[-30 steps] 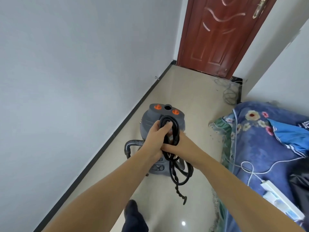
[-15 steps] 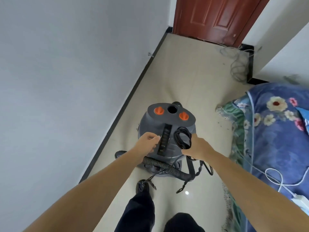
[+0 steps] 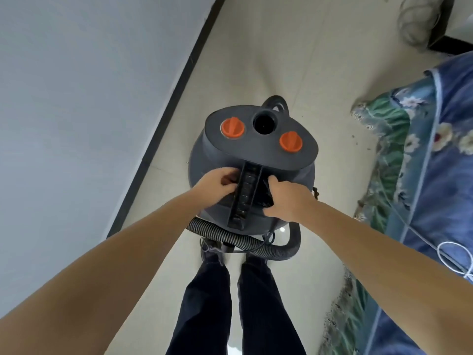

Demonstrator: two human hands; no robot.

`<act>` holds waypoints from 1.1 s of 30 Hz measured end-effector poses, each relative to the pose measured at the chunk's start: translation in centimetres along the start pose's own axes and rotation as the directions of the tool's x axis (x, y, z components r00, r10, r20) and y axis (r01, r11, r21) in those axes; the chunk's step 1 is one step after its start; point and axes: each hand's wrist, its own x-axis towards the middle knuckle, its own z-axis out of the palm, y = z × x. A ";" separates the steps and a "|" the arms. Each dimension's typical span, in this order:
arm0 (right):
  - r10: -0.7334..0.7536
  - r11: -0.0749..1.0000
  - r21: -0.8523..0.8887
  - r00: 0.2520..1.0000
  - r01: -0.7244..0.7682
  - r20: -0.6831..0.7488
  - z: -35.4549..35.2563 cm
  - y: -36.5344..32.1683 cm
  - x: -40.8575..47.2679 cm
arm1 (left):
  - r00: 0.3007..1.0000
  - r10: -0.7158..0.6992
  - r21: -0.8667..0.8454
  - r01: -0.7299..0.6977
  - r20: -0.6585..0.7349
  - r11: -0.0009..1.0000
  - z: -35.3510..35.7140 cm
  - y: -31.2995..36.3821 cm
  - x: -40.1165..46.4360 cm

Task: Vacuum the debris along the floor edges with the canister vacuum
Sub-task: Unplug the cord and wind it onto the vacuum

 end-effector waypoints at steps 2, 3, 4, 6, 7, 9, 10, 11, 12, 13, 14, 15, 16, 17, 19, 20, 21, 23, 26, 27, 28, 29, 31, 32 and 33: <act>-0.054 0.998 -0.044 0.998 0.053 -0.019 0.2 -0.7 0.8 | 1.000 0.017 0.153 -0.020 0.021 0.988 -0.5 -0.3 1.0; -0.081 0.996 -0.052 0.996 0.079 -0.027 0.3 -0.9 1.1 | 1.000 0.010 0.206 -0.016 0.028 0.978 -0.7 -0.4 1.4; -0.100 0.994 -0.039 0.995 0.099 -0.030 0.3 -1.0 1.5 | 0.999 0.000 0.236 -0.009 0.039 0.972 -0.8 -0.4 1.7; -0.133 0.991 0.013 0.990 0.133 -0.036 0.3 -0.9 2.1 | 0.998 -0.025 0.267 0.009 0.056 0.964 -0.7 -0.4 2.0; -0.153 0.987 0.042 0.988 0.154 -0.035 0.3 -0.6 2.4 | 0.998 -0.041 0.280 0.026 0.050 0.960 -0.5 -0.3 2.1; -0.167 0.976 0.135 0.985 0.171 -0.034 0.4 -0.1 2.5 | 0.997 -0.079 0.305 0.077 -0.006 0.949 0.2 -0.1 2.0; -0.162 0.968 0.191 0.986 0.165 -0.032 0.5 0.0 2.4 | 0.994 -0.096 0.319 0.107 -0.050 0.942 0.7 0.1 2.0; -0.155 0.956 0.249 0.988 0.157 -0.030 0.6 0.1 2.3 | 0.989 -0.107 0.334 0.134 -0.098 0.933 1.2 0.2 1.9; -0.151 0.941 0.303 0.988 0.151 -0.026 0.6 0.2 2.3 | 0.983 -0.111 0.344 0.155 -0.145 0.926 1.6 0.3 1.8; -0.154 0.927 0.344 0.988 0.150 -0.016 0.6 0.2 2.2 | 0.976 -0.105 0.349 0.167 -0.188 0.922 1.8 0.4 1.7; -0.161 0.920 0.360 0.987 0.153 -0.007 0.5 0.4 2.0 | 0.970 -0.092 0.353 0.168 -0.223 0.920 2.0 0.3 1.6; -0.159 0.923 0.354 0.987 0.151 -0.006 0.4 0.7 1.7 | 0.966 -0.073 0.363 0.163 -0.250 0.917 2.1 0.3 1.5; -0.135 0.929 0.346 0.991 0.131 -0.012 0.2 1.2 1.3 | 0.961 -0.052 0.376 0.155 -0.271 0.914 2.2 0.3 1.4; -0.088 0.933 0.350 0.996 0.087 -0.016 0.1 1.8 0.7 | 0.956 -0.035 0.381 0.149 -0.291 0.912 2.4 0.3 1.3; 0.023 0.926 0.377 0.999 -0.012 -0.024 0.2 3.1 -0.8 | 0.940 -0.021 0.341 0.144 -0.339 0.929 2.6 0.3 1.0; 0.057 0.916 0.401 0.997 -0.033 -0.048 0.5 3.5 -1.6 | 0.931 -0.025 0.296 0.141 -0.365 0.945 2.8 0.4 0.9; 0.086 0.900 0.434 0.992 -0.035 -0.097 0.8 3.8 -2.3 | 0.922 -0.035 0.244 0.139 -0.386 0.960 2.8 0.4 0.7; 0.166 0.872 0.489 0.958 -0.031 -0.234 1.4 3.7 -2.7 | 0.911 -0.076 0.141 0.144 -0.406 0.979 2.9 0.4 0.4; 0.245 0.888 0.441 0.945 -0.129 -0.217 0.8 3.7 -1.4 | 0.884 -0.190 -0.078 0.173 -0.428 0.982 3.3 0.4 0.2; 0.221 0.899 0.410 0.967 -0.153 -0.124 0.2 3.9 -0.9 | 0.867 -0.230 -0.149 0.181 -0.443 0.972 3.6 0.4 0.1; 0.178 0.898 0.408 0.984 -0.164 0.003 -0.4 4.0 -0.6 | 0.845 -0.270 -0.209 0.192 -0.461 0.959 4.0 0.4 0.0; 0.126 0.890 0.427 0.985 -0.163 0.115 -0.9 4.0 -0.6 | 0.821 -0.306 -0.258 0.200 -0.482 0.945 4.3 0.4 -0.1; 0.079 0.884 0.444 0.984 -0.144 0.162 -0.9 3.6 -1.0 | 0.785 -0.352 -0.314 0.211 -0.509 0.926 4.8 0.5 -0.3; 0.101 0.890 0.435 0.990 -0.133 0.096 -0.3 3.4 -1.2 | 0.787 -0.350 -0.307 0.213 -0.508 0.927 4.9 0.5 -0.3; 0.131 0.898 0.423 0.991 -0.121 0.005 0.3 3.3 -1.4 | 0.805 -0.324 -0.270 0.212 -0.496 0.939 4.8 0.5 -0.4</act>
